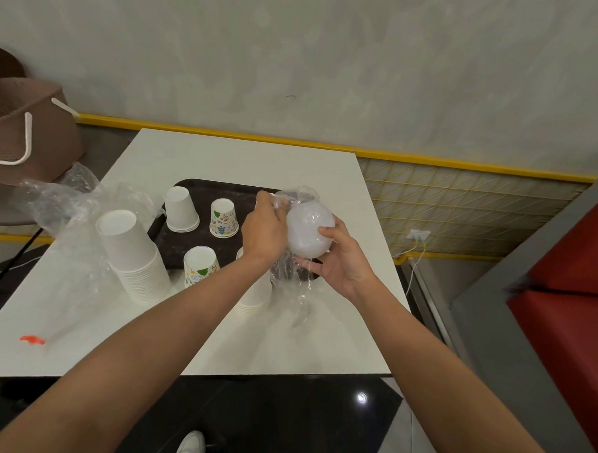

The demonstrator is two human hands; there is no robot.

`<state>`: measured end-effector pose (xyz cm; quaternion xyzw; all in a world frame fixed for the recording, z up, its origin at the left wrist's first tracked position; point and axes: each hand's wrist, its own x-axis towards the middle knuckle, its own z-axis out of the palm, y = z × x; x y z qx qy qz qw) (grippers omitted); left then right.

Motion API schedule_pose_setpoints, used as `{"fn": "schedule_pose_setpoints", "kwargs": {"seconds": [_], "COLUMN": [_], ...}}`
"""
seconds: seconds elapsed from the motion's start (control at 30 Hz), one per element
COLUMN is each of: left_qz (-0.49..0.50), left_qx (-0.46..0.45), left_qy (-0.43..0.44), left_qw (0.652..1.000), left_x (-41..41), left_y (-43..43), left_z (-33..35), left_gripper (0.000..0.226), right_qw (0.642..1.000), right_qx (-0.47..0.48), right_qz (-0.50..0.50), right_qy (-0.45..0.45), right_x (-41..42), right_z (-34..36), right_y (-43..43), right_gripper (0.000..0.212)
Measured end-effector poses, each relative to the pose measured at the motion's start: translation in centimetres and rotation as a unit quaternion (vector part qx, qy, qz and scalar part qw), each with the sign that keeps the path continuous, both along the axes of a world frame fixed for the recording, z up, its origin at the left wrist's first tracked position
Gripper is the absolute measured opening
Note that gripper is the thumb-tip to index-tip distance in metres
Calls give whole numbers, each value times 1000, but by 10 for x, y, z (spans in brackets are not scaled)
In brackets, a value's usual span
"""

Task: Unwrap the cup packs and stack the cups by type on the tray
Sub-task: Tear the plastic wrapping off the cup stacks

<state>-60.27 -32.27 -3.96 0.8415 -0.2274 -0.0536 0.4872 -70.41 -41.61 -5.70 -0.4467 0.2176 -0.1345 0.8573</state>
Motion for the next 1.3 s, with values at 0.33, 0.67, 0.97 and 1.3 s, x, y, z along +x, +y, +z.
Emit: {"fn": "schedule_pose_setpoints", "kwargs": {"seconds": [0.33, 0.67, 0.97, 1.3], "left_qz": [-77, 34, 42, 34], "left_qx": [-48, -7, 8, 8], "left_qy": [-33, -90, -93, -38], "left_qw": [995, 995, 995, 999], "left_x": [-3, 1, -1, -2], "left_y": [9, 7, 7, 8], "left_z": [1, 7, 6, 15], "left_gripper": [21, 11, 10, 22], "right_qw": [997, 994, 998, 1000], "right_qx": [-70, -44, -64, -24], "right_qz": [6, 86, 17, -15], "right_qy": [42, -48, 12, -8], "right_x": [-1, -6, 1, -8], "right_z": [1, -5, -4, -11], "right_y": [3, 9, 8, 3], "right_gripper": [34, 76, 54, 50]}}
